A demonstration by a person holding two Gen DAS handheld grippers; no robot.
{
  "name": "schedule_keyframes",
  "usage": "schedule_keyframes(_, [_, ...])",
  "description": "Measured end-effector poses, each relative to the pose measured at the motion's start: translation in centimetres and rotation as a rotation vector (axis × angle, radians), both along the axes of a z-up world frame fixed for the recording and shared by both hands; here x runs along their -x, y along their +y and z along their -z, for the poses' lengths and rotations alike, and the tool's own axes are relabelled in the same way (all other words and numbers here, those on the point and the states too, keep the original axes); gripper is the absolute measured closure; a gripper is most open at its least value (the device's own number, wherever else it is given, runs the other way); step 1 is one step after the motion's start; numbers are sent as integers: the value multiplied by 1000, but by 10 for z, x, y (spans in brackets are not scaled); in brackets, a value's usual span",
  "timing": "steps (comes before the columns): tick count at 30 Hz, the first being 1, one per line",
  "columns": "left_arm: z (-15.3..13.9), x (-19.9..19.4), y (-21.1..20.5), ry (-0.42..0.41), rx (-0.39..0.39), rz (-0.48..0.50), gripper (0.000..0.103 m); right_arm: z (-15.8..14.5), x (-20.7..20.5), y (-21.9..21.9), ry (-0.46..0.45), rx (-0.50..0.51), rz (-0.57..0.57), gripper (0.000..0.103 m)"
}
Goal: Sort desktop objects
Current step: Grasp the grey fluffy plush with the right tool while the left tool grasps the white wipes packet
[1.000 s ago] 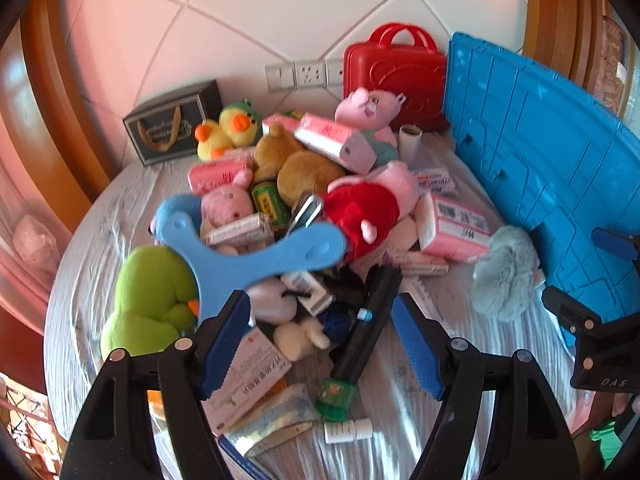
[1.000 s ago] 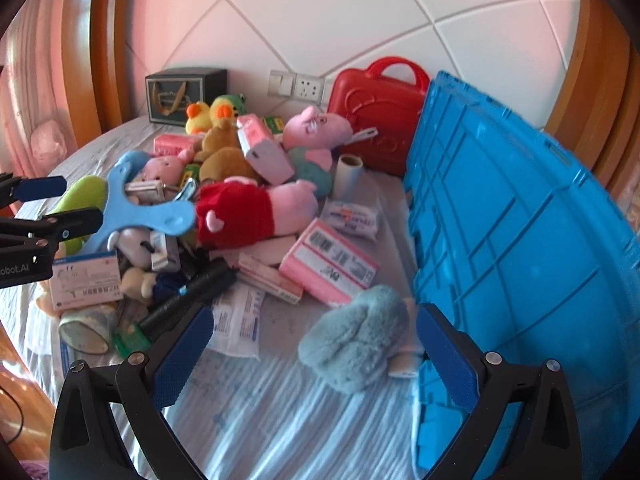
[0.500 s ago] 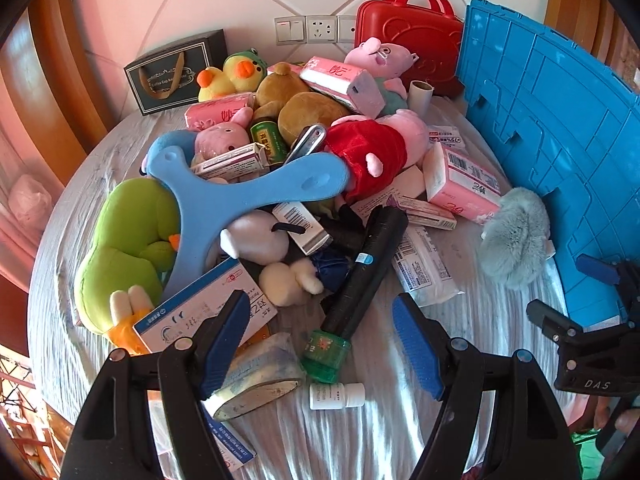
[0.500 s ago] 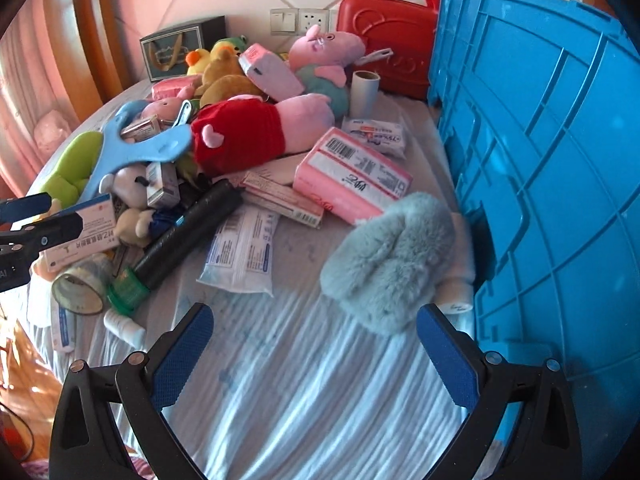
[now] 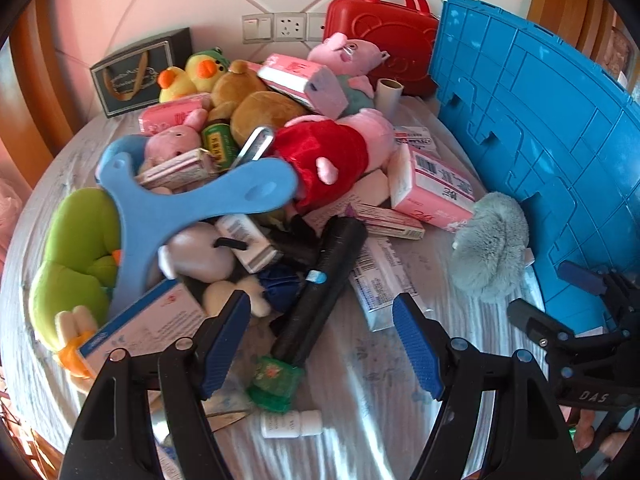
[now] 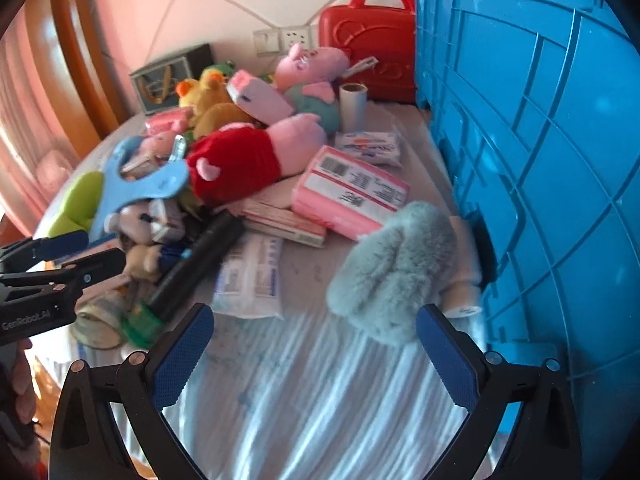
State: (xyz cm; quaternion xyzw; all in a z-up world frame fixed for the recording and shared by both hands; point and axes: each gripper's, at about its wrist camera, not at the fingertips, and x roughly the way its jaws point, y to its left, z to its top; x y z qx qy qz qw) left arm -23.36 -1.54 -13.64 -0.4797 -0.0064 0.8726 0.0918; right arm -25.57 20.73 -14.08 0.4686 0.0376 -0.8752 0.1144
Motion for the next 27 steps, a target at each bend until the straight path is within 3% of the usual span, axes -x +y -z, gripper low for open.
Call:
schedule_keyframes(5, [33,9,31,-69,68,55,30,27,11,19,-84,93,79,16])
schedule_keyframes(8, [52,10,39,-129,52,84,30,40,13,31,-102,119,143,20])
schedule_keyframes(12, [69,13,60,-168,61,116,30,52,11,41,-111,116,211,19])
schedule_keyframes(15, [76,22,72,-164,46,110,30,62,12,47,-140,120,257,10])
schedule_keyframes(22, [110,62,78,-233,-28,29,31,72,36,54,-115,120,341,4])
schedule_keyframes(27, [116,70,92,-174,78,57,32,93,64,53,-117,117,392,2])
